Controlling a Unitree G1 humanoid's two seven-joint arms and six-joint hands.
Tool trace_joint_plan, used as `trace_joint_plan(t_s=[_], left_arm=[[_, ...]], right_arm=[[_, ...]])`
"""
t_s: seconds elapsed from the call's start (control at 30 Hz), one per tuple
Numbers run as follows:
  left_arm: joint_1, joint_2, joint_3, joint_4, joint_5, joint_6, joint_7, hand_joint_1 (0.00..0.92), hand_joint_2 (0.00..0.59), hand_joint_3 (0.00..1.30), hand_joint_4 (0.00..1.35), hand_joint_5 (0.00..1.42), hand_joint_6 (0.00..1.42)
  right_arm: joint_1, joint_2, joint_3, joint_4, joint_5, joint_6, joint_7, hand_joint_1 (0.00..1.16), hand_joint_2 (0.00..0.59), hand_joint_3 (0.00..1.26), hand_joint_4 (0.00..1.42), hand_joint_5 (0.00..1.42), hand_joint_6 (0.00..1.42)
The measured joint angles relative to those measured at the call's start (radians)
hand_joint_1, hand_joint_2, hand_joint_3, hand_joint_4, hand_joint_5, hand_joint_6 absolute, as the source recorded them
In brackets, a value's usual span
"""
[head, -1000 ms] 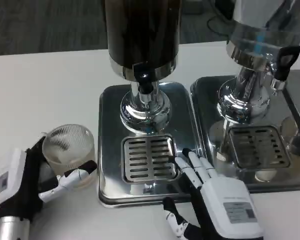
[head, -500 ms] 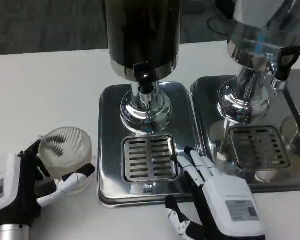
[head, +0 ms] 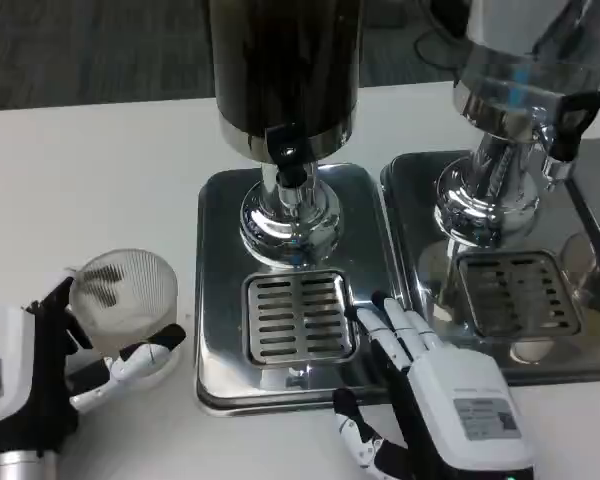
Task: Grasp the cup under the faucet to collect the drink, then remove the cup.
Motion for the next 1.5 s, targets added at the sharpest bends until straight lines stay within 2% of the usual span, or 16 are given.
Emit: trace_joint_plan(t_s=[0.4, 0.77, 1.0, 1.27, 1.5], left_arm=[[0.002, -0.011, -0.008, -0.081, 0.016, -0.001, 0.004, 0.393, 0.101, 0.53, 0.69, 0.89, 0.98], [-0.013, -0.054, -0.087, -0.109, 0.056, -0.001, -0.009, 0.387, 0.102, 0.53, 0.69, 0.89, 0.98], [-0.128, -0.089, -0.149, -0.015, 0.076, 0.008, -0.023, 0.386, 0.102, 0.53, 0.69, 0.89, 0.98], [-0.226, -0.122, -0.183, 0.085, 0.075, 0.012, -0.042, 0.381, 0.103, 0.52, 0.67, 0.88, 0.97], [-0.255, -0.129, -0.207, 0.122, 0.074, 0.008, -0.045, 0.339, 0.090, 0.49, 0.63, 0.84, 0.92]], right_arm=[[-0.001, -0.003, -0.004, -0.006, 0.000, 0.000, 0.001, 0.48, 0.437, 0.15, 0.05, 0.11, 0.30], [-0.002, -0.003, -0.016, -0.006, 0.002, 0.000, 0.001, 0.48, 0.438, 0.15, 0.05, 0.10, 0.30], [-0.002, 0.000, -0.025, -0.011, -0.001, 0.004, 0.001, 0.48, 0.438, 0.15, 0.05, 0.10, 0.29], [0.012, 0.014, -0.031, -0.024, -0.008, 0.028, -0.005, 0.48, 0.438, 0.15, 0.05, 0.10, 0.29], [0.013, 0.014, -0.033, -0.030, -0.007, 0.035, -0.007, 0.48, 0.436, 0.16, 0.05, 0.10, 0.29]])
